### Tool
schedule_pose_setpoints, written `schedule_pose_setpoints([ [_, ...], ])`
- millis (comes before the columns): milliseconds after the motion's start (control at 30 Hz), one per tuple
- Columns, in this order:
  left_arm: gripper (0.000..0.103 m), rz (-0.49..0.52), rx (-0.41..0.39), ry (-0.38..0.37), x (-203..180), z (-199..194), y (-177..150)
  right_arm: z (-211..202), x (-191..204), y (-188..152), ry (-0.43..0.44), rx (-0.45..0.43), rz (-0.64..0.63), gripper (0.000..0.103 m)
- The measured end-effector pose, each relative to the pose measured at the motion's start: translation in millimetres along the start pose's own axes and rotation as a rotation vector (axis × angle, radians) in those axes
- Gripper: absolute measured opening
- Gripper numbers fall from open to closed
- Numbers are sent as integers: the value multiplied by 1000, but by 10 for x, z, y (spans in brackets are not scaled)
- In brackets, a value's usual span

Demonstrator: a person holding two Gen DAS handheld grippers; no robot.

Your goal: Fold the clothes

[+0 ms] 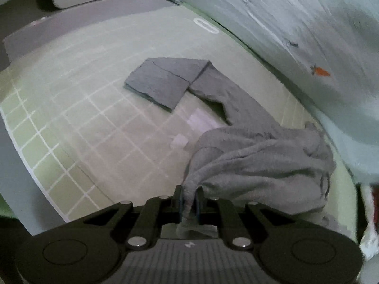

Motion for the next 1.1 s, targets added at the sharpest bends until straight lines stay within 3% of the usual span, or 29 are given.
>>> schedule_pose_setpoints([
  [100,12,3,29,-9,31,59,65,131,3,62,98,-26,149,73],
  [267,12,22,62,-20,61,123,136,441,54,218,130,-50,310,76],
  [300,12,25,68,-19,62,130,143,482,74,258,133,-64,316,73],
  [367,12,30,71,-19,60,142,168,530,115,356,131,-63,311,33],
  [400,12,31,69,-20,56,148,186,537,145,433,131,-59,294,5],
  [467,12,34,65,-23,48,159,222,422,243,681,135,-117,240,4],
  [633,11,39,53,-63,-1,172,298,-360,839,1473,184,-411,0,4],
  [733,11,47,56,-81,-89,196,290,-527,1065,1636,170,-526,-113,4],
  [767,11,53,58,-80,-118,207,282,-473,1060,1601,152,-513,-128,5],
  [833,11,57,77,-50,-121,273,246,-255,957,1404,98,-409,-140,23],
  [967,12,22,96,-55,-47,314,212,167,749,1006,-9,-203,-164,28],
  [1000,12,23,92,-61,-38,299,206,226,704,892,-23,-165,-164,35],
  [1100,13,47,90,-58,-51,293,181,264,593,506,-24,-98,-143,37],
])
Point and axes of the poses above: each gripper's, at about its wrist camera, not at the fingertips, and z roughly the way its jaws point, x to its left, y to its top, the point moved 4 cm from there along z, roughly the way its jaws point, and after that the axes turned 2 degrees about x, right-handed, at the moved point
